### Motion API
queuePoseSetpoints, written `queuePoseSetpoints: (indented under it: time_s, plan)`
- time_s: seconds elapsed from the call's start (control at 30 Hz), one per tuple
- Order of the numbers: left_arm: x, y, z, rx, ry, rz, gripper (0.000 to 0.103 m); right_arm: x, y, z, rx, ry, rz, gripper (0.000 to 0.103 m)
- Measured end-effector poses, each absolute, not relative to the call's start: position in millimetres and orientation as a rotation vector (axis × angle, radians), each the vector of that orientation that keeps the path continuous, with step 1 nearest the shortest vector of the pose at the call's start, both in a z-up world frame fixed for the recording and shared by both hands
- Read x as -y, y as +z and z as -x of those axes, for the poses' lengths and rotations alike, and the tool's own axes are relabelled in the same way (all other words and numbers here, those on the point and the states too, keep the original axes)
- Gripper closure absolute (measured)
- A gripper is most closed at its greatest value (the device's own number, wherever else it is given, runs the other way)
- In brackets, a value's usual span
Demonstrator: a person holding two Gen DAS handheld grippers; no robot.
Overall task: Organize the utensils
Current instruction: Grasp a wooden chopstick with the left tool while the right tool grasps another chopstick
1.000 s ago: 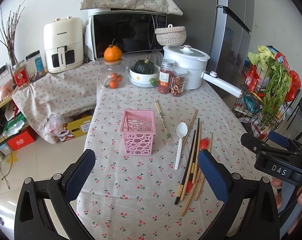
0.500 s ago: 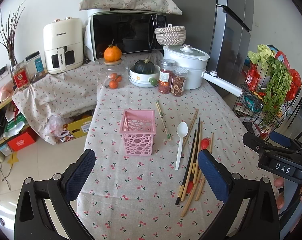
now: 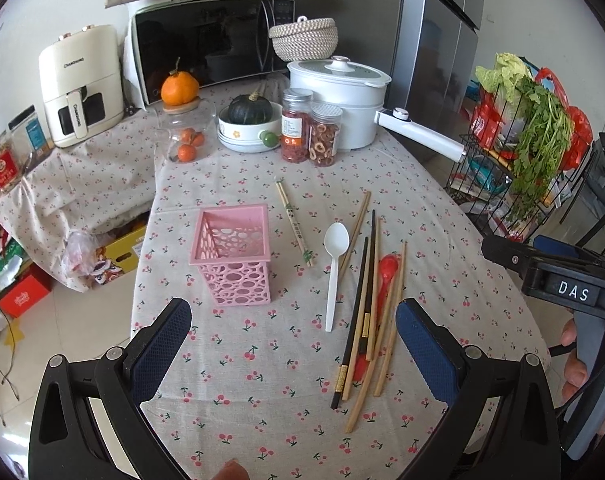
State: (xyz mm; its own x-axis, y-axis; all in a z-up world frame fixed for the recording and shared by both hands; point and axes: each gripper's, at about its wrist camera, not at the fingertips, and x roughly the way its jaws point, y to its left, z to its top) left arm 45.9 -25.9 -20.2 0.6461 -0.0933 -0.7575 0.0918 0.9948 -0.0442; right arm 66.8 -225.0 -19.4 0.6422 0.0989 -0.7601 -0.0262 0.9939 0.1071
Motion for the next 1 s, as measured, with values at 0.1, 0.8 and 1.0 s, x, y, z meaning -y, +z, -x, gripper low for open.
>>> queuePoseSetpoints:
  time_s: [0.1, 0.8, 1.0]
  plan:
    - [36.9, -24.2, -62.4, -0.907, -0.134, 0.003, 0.0, 236.5, -21.6, -80.6, -0.894, 0.06, -0.109, 0.0]
    - [147.7, -143.0, -306.5, -1.254, -0.28, 0.014, 0.069, 312.3, -118.6, -182.8, -1.204, 0.094, -0.348, 0.05]
    - [163.7, -171.7, -337.8, -1.283, -0.215, -0.063, 0.075, 312.8, -128.9, -190.4, -1.231, 0.092, -0.316, 0.05]
